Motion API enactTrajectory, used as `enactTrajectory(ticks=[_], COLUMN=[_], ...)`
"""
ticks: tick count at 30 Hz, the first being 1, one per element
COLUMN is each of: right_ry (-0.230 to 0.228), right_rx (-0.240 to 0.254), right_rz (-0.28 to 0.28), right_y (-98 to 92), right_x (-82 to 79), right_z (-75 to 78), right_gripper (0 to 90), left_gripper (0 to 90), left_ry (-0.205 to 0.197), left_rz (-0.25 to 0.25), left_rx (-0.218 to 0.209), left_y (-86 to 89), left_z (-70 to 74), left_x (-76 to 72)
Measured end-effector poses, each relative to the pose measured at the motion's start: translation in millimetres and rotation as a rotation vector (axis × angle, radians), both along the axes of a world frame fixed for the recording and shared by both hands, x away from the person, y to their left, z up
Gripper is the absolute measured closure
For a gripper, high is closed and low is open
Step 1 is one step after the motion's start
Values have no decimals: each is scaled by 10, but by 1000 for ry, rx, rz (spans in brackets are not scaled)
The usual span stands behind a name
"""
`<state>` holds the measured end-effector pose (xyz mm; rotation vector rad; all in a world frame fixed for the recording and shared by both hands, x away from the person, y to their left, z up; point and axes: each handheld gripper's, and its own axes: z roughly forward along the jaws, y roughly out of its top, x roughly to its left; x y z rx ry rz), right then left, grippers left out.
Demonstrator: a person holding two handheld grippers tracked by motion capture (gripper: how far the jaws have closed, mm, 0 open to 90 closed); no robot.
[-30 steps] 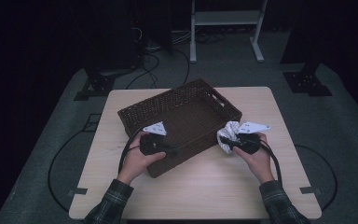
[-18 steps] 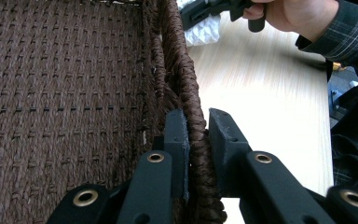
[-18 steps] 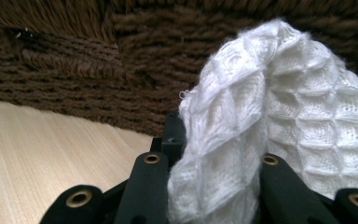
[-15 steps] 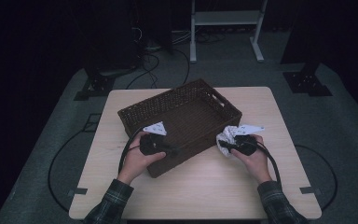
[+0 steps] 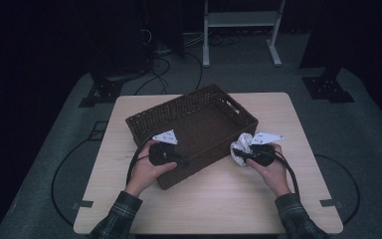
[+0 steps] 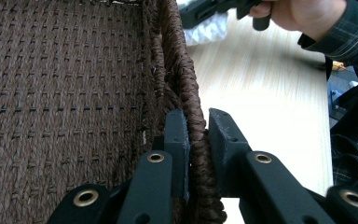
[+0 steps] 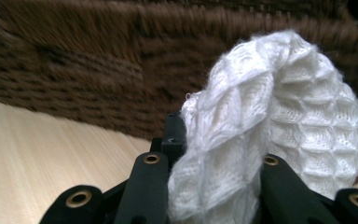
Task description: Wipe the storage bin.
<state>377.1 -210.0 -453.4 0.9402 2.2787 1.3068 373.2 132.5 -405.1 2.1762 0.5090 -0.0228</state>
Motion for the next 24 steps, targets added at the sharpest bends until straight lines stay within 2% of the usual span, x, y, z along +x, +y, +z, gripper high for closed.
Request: enactTrajectory(ticks=[8, 16, 21, 24], right_ry=[-63, -101, -108, -95], right_rx=[25, 40, 40, 38], right_rz=[23, 37, 44, 49], right_y=[33, 49, 81, 97], right_x=[-96, -157, -175, -163], right_z=[207, 319, 336, 297], right_gripper=[745, 745, 745, 745], left_gripper=[777, 778, 778, 778], left_ry=[1, 1, 0, 0], left_rz=[-1, -1, -1, -1], left_rx=[0, -1, 0, 1], left_y=[1, 2, 1, 0], left_z=[0, 0, 0, 0], left_x=[0, 1, 0, 0])
